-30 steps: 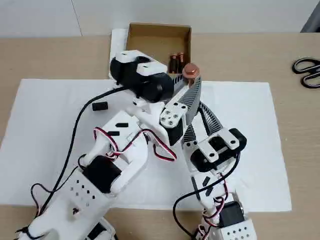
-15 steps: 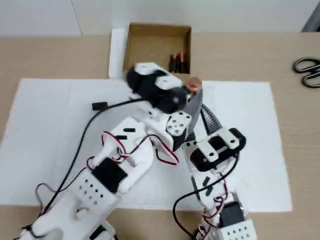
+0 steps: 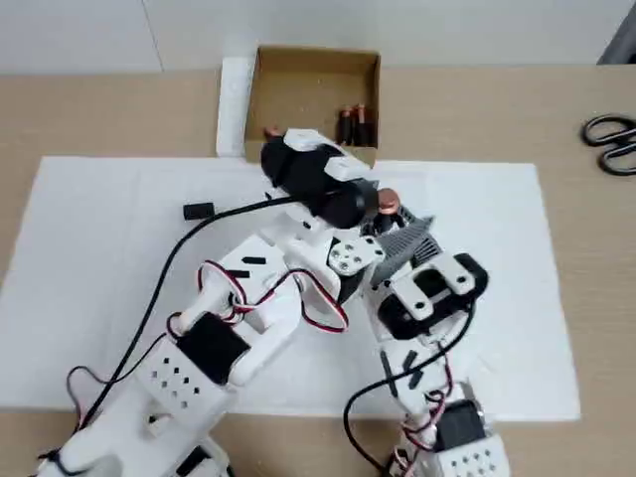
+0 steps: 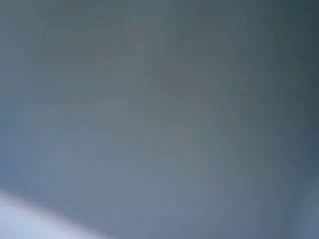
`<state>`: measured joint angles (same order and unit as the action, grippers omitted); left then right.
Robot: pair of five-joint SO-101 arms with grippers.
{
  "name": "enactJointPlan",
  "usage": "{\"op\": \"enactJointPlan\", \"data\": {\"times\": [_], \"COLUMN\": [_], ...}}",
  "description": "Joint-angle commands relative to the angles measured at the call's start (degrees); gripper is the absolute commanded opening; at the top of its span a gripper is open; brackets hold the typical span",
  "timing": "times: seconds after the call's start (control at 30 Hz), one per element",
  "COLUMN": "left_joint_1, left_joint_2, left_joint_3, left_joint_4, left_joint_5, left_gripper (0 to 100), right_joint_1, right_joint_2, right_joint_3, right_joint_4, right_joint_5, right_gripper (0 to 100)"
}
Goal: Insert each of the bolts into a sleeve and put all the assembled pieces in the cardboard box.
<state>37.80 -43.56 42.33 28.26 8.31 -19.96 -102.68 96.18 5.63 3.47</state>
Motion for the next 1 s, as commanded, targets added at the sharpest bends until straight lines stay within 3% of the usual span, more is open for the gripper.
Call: {"op": "enactJointPlan", "data": {"times": [0.0, 0.2, 0.33, 0.5, 0.67, 0.73, 0.83, 0.97], "left_joint_1": [-0.6, -10.5, -16.1, -19.7, -24.6, -27.2, -31.0, -35.5], "left_joint_2": [-0.4, -0.5, -4.2, -14.5, -27.5, -33.2, -42.1, -54.0], "left_joint_3": [-3.2, -13.2, -12.7, -3.9, 8.5, 13.1, 19.7, 30.3], "left_joint_4": [0.6, 0.8, 0.9, 0.6, 0.6, 0.6, 0.6, 0.9], "left_joint_5": [0.0, 0.0, 0.0, -0.9, -7.4, -8.3, -8.3, -8.2], "left_gripper": [26, 26, 18, 1, 1, 1, 1, 1], "right_joint_1": [-0.1, 0.0, 0.0, 3.2, 6.2, 6.7, 6.7, 6.6], "right_joint_2": [-1.4, -1.4, -1.4, -1.4, 3.3, 8.3, 19.2, 38.3], "right_joint_3": [0.4, 0.4, 0.4, -2.1, -8.0, -12.2, -20.9, -34.0], "right_joint_4": [-1.5, 2.3, 12.2, 14.9, 14.9, 14.9, 14.8, 14.3], "right_joint_5": [-0.1, 0.8, 7.9, 10.4, 9.2, 5.0, -1.2, -2.3], "right_gripper": [0.4, 0.3, 0.2, 0.2, 0.2, 0.2, 0.2, 0.2]}}
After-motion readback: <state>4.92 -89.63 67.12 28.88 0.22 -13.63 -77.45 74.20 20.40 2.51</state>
